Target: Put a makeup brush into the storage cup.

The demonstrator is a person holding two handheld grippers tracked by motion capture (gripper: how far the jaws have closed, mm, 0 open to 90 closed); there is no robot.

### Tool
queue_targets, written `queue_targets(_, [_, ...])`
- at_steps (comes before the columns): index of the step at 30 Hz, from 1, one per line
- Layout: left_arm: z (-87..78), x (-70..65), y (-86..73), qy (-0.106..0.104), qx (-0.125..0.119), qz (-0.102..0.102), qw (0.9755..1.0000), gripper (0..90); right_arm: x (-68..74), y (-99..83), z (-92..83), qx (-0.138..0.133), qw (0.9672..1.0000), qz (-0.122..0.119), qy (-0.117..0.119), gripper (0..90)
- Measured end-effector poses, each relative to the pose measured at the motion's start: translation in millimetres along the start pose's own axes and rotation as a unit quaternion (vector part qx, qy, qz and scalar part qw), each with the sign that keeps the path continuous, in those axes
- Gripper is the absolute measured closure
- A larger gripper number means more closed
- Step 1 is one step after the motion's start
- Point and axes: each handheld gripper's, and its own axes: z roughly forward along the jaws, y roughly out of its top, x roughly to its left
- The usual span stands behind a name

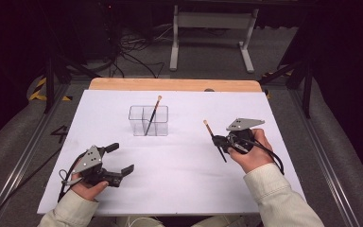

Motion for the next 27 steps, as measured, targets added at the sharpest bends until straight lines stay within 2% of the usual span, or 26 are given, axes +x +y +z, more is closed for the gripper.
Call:
queue_targets(1, [-0.1,0.5,0.6,-0.006,-0.002,-0.005,1.0000,4.4,0.0,-0.7,-0.5,-0.007,1.0000,-0.001,0.004,83.5])
queue_targets(6, [2.2,-1.7,2.8,-0.019,-0.004,0.001,0.9998,5.5,-1.2,-4.1,-3.9,-0.060,0.9978,-0.016,0.025,83.5])
queue_targets(8, [2.9,-2.1,3.5,-0.024,-0.005,0.000,0.9997,6.5,-1.9,-6.5,-4.5,-0.078,0.9962,-0.019,0.033,83.5])
queue_targets(9, [3.8,-1.8,5.4,-0.036,-0.010,0.002,0.9993,8.5,-2.2,-8.2,-4.8,-0.091,0.9948,-0.021,0.041,83.5])
queue_targets(12, [4.7,-2.3,8.4,-0.043,-0.014,0.003,0.9990,9.3,-3.9,-12.8,-4.9,-0.117,0.9916,-0.026,0.048,83.5])
queue_targets(13, [4.7,-2.3,8.4,-0.043,-0.014,0.003,0.9990,9.3,-3.9,-12.8,-4.9,-0.117,0.9916,-0.026,0.048,83.5])
queue_targets(16, [5.7,-2.7,10.6,-0.046,-0.016,0.005,0.9988,9.3,-6.1,-18.3,-4.6,-0.151,0.9861,-0.034,0.061,83.4])
queue_targets(20, [6.5,-2.8,12.1,-0.052,-0.016,0.004,0.9985,9.2,-6.8,-22.3,-2.2,-0.175,0.9808,-0.041,0.075,83.4])
queue_targets(21, [6.5,-2.5,12.7,-0.053,-0.016,0.007,0.9984,9.5,-6.6,-23.2,-0.7,-0.186,0.9782,-0.042,0.084,83.5])
queue_targets(23, [6.8,-2.5,15.0,-0.065,-0.022,0.010,0.9976,11.0,-6.2,-23.9,1.0,-0.198,0.9749,-0.044,0.091,83.5])
queue_targets(24, [7.3,-3.5,15.8,-0.067,-0.024,0.005,0.9975,11.0,-6.0,-24.1,1.7,-0.203,0.9738,-0.044,0.093,83.4])
queue_targets(27, [7.8,-3.7,19.6,-0.073,-0.025,0.012,0.9970,11.0,-3.3,-24.5,4.2,-0.217,0.9701,-0.045,0.100,83.4])
